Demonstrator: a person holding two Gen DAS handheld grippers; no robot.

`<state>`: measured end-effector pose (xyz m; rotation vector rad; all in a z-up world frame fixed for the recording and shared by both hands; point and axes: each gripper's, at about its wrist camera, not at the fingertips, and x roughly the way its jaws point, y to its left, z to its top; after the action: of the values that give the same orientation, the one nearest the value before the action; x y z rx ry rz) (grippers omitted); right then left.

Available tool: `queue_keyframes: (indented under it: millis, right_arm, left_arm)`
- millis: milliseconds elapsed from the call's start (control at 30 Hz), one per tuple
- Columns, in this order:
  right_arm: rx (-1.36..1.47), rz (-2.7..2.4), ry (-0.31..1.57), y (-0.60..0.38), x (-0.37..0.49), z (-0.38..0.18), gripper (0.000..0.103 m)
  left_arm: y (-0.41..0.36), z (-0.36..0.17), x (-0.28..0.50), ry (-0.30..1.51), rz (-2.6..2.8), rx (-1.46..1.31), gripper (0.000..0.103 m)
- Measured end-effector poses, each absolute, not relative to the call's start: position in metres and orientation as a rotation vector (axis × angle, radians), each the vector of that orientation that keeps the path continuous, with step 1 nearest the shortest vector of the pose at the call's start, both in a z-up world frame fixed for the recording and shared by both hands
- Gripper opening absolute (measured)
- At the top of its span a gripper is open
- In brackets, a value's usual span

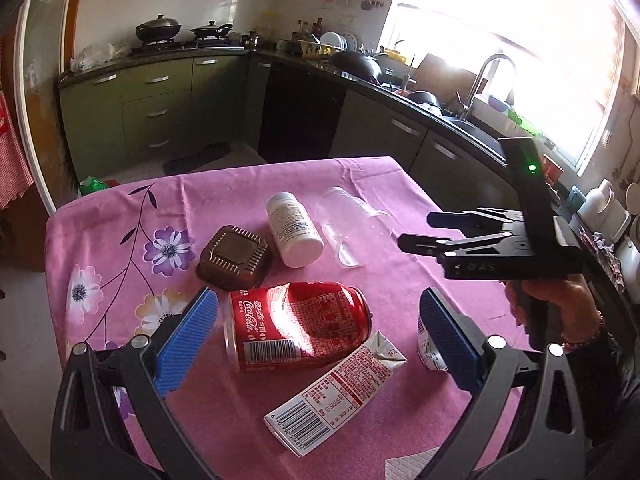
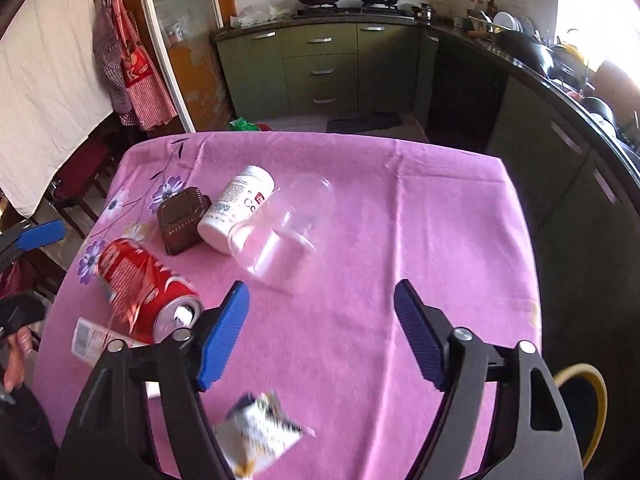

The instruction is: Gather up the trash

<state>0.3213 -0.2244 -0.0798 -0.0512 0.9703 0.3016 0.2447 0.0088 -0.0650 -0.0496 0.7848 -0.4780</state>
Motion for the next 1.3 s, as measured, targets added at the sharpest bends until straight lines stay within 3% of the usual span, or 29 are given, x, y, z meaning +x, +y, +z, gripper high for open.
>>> queue_keyframes:
  millis: [100, 267, 433, 533, 567, 1000, 1300]
  right_arm:
    - [-0.052, 0.299, 0.989, -0.216, 0.338, -0.096, 0.057]
    - [-0.069, 0.274, 0.986, -0.210, 0.355, -0.107, 0.052]
    - [-0.069, 0.254, 0.993, -0.207, 0.370, -0.116, 0.039]
    - [-0.061, 0.240, 0.988, -0.209, 0.373, -0.119, 0.009]
    - [-0.052, 0.240, 0.980, -0.210, 0.372, -0.119, 0.007]
    - [0.040, 0.235, 0.909, -0.258, 0.328, -0.078, 0.006]
    - [0.137, 0.052, 0.857, -0.367, 0.234, -0.045, 0.006]
  left_arm:
    - [0.011, -0.068, 0.247, 0.797, -0.475, -0.058, 0.096]
    - [0.007, -0.071, 0.247, 0.808, -0.486, -0.050, 0.096]
    - [0.002, -0.073, 0.246, 0.815, -0.499, -0.037, 0.096]
    - [0.000, -0.076, 0.246, 0.823, -0.506, -0.038, 0.096]
    - [-0.001, -0.076, 0.246, 0.824, -0.506, -0.037, 0.096]
    - [-0.007, -0.075, 0.240, 0.821, -0.556, -0.032, 0.096]
    - [-0.014, -0.070, 0.232, 0.807, -0.593, -0.022, 0.096]
